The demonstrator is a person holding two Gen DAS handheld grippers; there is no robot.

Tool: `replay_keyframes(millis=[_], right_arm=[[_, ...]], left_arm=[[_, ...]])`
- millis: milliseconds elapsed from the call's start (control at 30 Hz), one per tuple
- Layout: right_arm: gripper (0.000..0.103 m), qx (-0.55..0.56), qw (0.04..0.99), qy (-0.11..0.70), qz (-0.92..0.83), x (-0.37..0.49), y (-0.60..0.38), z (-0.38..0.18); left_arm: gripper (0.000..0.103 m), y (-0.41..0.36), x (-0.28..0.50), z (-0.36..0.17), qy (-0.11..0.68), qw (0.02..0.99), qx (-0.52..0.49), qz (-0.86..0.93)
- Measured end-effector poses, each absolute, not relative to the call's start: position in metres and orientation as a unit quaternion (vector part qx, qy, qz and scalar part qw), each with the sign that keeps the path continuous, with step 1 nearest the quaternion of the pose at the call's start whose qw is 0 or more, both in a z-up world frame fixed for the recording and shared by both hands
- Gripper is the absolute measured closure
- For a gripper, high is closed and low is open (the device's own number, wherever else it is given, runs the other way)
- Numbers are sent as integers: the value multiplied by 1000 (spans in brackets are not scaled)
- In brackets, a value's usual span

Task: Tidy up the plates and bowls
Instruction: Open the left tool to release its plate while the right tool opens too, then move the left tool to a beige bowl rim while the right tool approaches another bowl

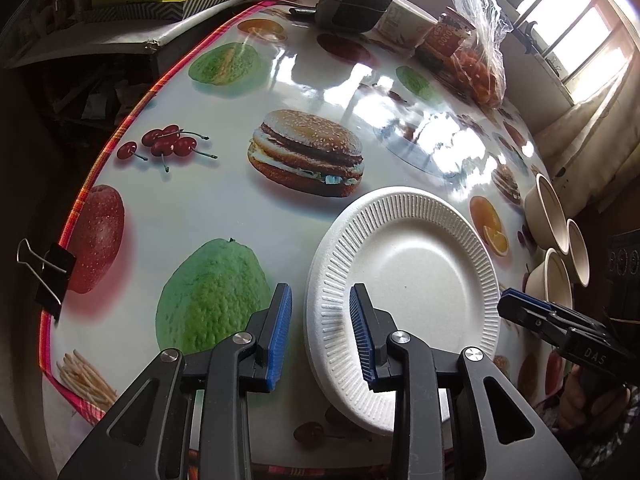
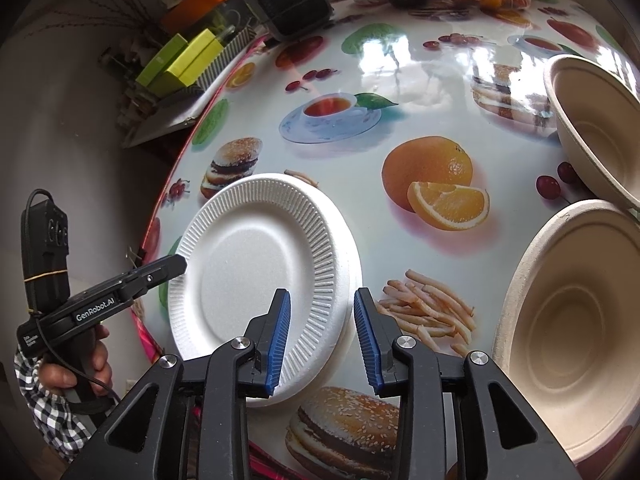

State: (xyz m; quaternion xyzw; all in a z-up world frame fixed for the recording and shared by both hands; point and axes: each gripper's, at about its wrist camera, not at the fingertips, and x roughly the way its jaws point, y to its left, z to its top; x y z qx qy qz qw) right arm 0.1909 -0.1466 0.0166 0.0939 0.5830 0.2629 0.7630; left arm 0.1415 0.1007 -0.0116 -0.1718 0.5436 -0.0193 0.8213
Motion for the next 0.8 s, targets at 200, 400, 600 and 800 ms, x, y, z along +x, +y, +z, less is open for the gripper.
replay_keyframes(millis=[200,400,600,800], right_arm=[[65,93,771,575,259,190,-148,20],[61,85,788,556,251,186,-149,23],[57,74,812,527,241,180,-155,31],[53,72,835,495,231,172,-163,42]], left_arm=[[67,99,138,-6,532,831,-163,-14],[66,93,133,6,503,853,-135,0],[65,84,129,16,481,869,-111,2],[65,67,124,27,457,884,-99,-10]])
